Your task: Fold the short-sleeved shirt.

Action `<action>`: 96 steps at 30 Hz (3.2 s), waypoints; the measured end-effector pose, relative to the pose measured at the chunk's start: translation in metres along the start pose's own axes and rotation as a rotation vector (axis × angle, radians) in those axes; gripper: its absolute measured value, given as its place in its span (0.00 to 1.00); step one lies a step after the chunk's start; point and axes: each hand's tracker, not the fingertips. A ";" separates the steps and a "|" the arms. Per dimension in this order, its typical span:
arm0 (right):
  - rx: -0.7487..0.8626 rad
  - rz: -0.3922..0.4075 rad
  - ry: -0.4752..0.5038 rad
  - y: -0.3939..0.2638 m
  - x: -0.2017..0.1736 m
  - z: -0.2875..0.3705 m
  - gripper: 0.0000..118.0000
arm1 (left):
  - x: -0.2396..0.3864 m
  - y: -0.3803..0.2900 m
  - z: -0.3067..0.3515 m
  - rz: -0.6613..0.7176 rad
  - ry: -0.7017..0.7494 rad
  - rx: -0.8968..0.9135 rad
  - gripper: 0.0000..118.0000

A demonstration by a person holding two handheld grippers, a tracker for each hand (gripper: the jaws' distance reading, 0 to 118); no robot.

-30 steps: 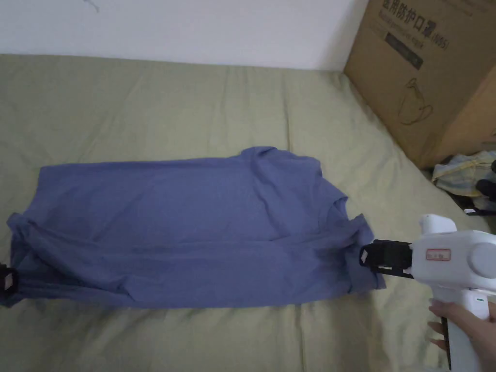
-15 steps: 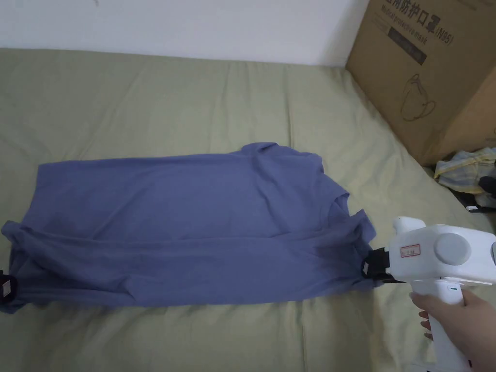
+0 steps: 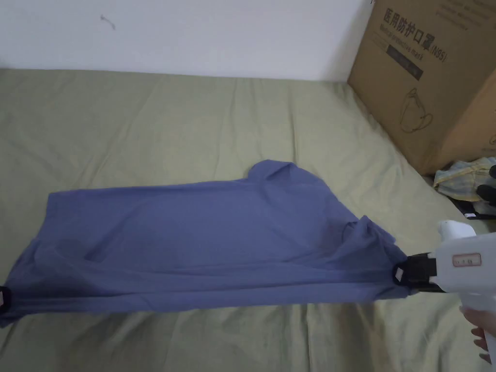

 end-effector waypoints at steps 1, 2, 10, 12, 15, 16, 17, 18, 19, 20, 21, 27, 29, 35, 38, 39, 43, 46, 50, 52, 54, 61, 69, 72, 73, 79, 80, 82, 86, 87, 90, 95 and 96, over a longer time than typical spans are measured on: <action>-0.007 0.007 -0.003 -0.008 0.000 0.002 0.07 | -0.001 -0.008 0.004 0.000 -0.002 -0.008 0.01; -0.016 0.013 -0.006 -0.015 -0.001 0.004 0.07 | -0.001 -0.016 0.007 -0.003 0.001 -0.014 0.01; -0.110 -0.028 -0.023 -0.057 0.008 -0.019 0.35 | -0.020 -0.065 -0.014 0.082 -0.028 -0.102 0.16; -0.102 0.007 -0.151 -0.061 0.002 -0.021 0.69 | -0.020 -0.070 -0.014 0.085 0.009 -0.089 0.40; -0.040 0.051 -0.177 -0.061 -0.008 -0.012 0.84 | -0.015 -0.073 -0.008 0.054 0.039 -0.057 0.93; -0.021 0.080 -0.194 -0.058 -0.009 -0.010 0.84 | -0.012 -0.072 -0.004 0.055 0.036 -0.035 1.00; 0.000 0.108 -0.222 -0.056 -0.016 -0.006 0.84 | -0.010 -0.069 0.003 0.055 0.019 0.013 0.97; 0.026 0.138 -0.237 -0.053 -0.024 -0.001 0.84 | -0.007 -0.065 0.006 0.061 0.011 0.019 0.96; 0.051 0.161 -0.235 -0.050 -0.033 0.004 0.84 | -0.003 -0.061 0.010 0.062 0.009 0.040 0.96; 0.067 0.178 -0.212 -0.045 -0.043 0.011 0.84 | 0.003 -0.058 0.015 0.057 0.006 0.069 0.96; 0.083 0.198 -0.197 -0.041 -0.052 0.015 0.84 | 0.008 -0.053 0.019 0.042 0.006 0.102 0.96; 0.196 0.225 -0.054 -0.017 -0.100 0.031 0.76 | 0.040 -0.028 0.030 -0.041 0.039 0.145 0.90; 0.227 0.206 -0.014 -0.011 -0.113 0.031 0.31 | 0.043 -0.024 0.030 -0.058 0.003 0.166 0.56; 0.211 0.210 0.006 0.010 -0.132 0.009 0.01 | 0.037 0.006 0.013 -0.083 -0.013 0.146 0.00; 0.196 0.227 0.005 0.020 -0.135 -0.002 0.01 | 0.012 0.049 -0.005 -0.028 -0.010 0.146 0.00; 0.195 0.228 0.001 0.023 -0.135 -0.006 0.01 | 0.001 0.068 -0.015 0.012 -0.002 0.135 0.00; 0.185 0.223 0.015 0.035 -0.131 -0.020 0.01 | -0.024 0.121 -0.062 -0.045 0.055 0.078 0.00; 0.165 0.254 -0.019 0.038 -0.134 -0.032 0.01 | -0.041 0.152 -0.103 -0.026 0.067 0.043 0.04; 0.144 0.261 -0.031 0.039 -0.132 -0.045 0.01 | -0.044 0.169 -0.154 -0.015 0.116 -0.051 1.00; 0.127 0.242 -0.019 0.040 -0.124 -0.053 0.01 | -0.044 0.183 -0.179 -0.041 0.133 -0.045 0.95; 0.109 0.230 -0.016 0.039 -0.120 -0.058 0.01 | -0.048 0.190 -0.203 -0.041 0.166 -0.083 0.95; 0.083 0.222 -0.036 0.044 -0.104 -0.069 0.01 | -0.045 0.179 -0.216 -0.015 0.177 -0.140 0.84; 0.083 0.167 -0.008 0.095 -0.099 -0.088 0.01 | -0.035 0.169 -0.149 -0.007 -0.001 -0.023 0.02; 0.084 0.161 -0.021 0.135 -0.100 -0.106 0.04 | -0.030 0.168 -0.122 -0.037 -0.023 -0.002 0.02; 0.087 0.132 -0.020 0.149 -0.099 -0.112 0.07 | -0.028 0.167 -0.118 -0.050 -0.016 0.003 0.02; 0.054 0.129 -0.095 0.212 -0.099 -0.166 0.89 | -0.023 0.167 -0.105 -0.071 -0.029 -0.008 0.02; 0.042 0.130 -0.103 0.219 -0.099 -0.177 0.89 | -0.022 0.165 -0.105 -0.073 -0.028 -0.011 0.02; -0.008 0.118 -0.148 0.229 -0.099 -0.197 0.89 | -0.021 0.162 -0.105 -0.081 -0.032 -0.014 0.02; -0.074 0.096 -0.160 0.237 -0.097 -0.227 0.89 | -0.020 0.162 -0.110 -0.119 -0.011 -0.020 0.02; -0.076 0.097 -0.157 0.237 -0.097 -0.231 0.89 | -0.020 0.165 -0.113 -0.126 -0.008 -0.023 0.02; -0.088 0.102 -0.153 0.235 -0.097 -0.234 0.59 | -0.026 0.162 -0.115 -0.119 -0.004 -0.029 0.02; -0.068 0.113 -0.054 0.222 -0.108 -0.217 0.05 | -0.036 0.161 -0.119 -0.067 -0.023 -0.040 0.02; -0.059 0.139 -0.059 0.219 -0.112 -0.209 0.05 | -0.038 0.159 -0.118 -0.054 -0.030 -0.042 0.02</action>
